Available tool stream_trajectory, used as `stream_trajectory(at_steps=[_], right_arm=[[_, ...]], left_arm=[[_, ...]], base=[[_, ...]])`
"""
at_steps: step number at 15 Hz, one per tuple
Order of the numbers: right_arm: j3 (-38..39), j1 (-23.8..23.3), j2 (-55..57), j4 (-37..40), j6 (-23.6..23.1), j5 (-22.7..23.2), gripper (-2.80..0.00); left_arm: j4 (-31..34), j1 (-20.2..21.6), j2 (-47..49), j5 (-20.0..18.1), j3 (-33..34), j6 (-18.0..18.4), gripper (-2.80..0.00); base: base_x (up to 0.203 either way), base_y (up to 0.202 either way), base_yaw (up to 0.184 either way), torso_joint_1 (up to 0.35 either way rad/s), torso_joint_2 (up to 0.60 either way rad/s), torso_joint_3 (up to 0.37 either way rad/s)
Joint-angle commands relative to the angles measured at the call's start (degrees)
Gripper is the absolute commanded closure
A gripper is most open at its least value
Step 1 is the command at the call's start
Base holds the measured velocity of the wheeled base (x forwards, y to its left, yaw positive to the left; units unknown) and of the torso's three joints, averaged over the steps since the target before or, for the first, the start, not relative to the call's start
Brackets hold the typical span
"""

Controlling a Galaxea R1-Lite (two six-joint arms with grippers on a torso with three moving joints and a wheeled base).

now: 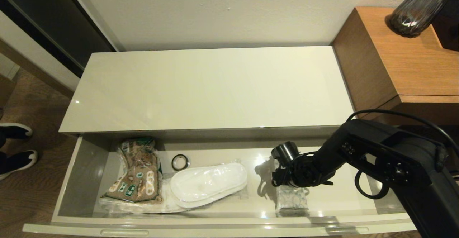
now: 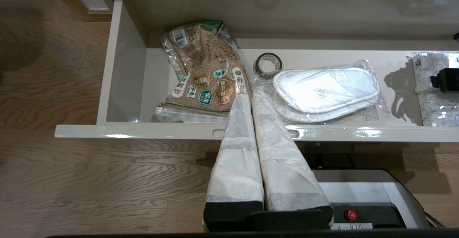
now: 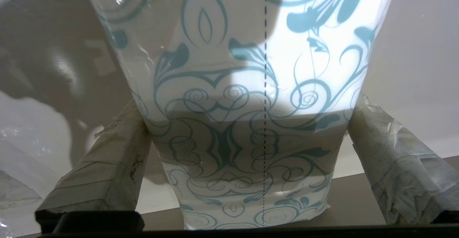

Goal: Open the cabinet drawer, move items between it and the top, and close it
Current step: Take out the tissue from the drawer

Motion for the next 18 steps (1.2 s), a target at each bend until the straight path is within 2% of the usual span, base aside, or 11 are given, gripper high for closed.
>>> stream_trajectory(at_steps=[1,9,10,11,18], right_arm=[[0.27,0.09,0.41,-0.07,0.23,-0.12,-2.8],[-0.87,0.09,1.11,-0.07,0.14,-0.2,-2.8],[-0.96,0.09,0.94,-0.15,0.14,-0.2,-1.83],[-1.13,0.04,0.89,-0.07,0.14,-0.2,0.0],[-0.27,0.0,-3.29,0.99,-0.36,-0.12,0.0]], left_arm=[[0.01,0.02,0.07,-0.02,0.01,0.01,0.0],[0.01,0.02,0.07,-0.02,0.01,-0.03,0.0],[0.01,0.02,0.07,-0.02,0.01,0.01,0.0],[0.01,0.02,0.07,-0.02,0.01,-0.01,0.0],[0.01,0.02,0.07,-0.02,0.01,0.01,0.0]], base=[[0.0,0.0,0.0,0.0,0.0,0.0],[0.0,0.0,0.0,0.0,0.0,0.0],[0.0,0.0,0.0,0.0,0.0,0.0],[0.0,0.0,0.0,0.0,0.0,0.0],[0.0,0.0,0.0,0.0,0.0,0.0]])
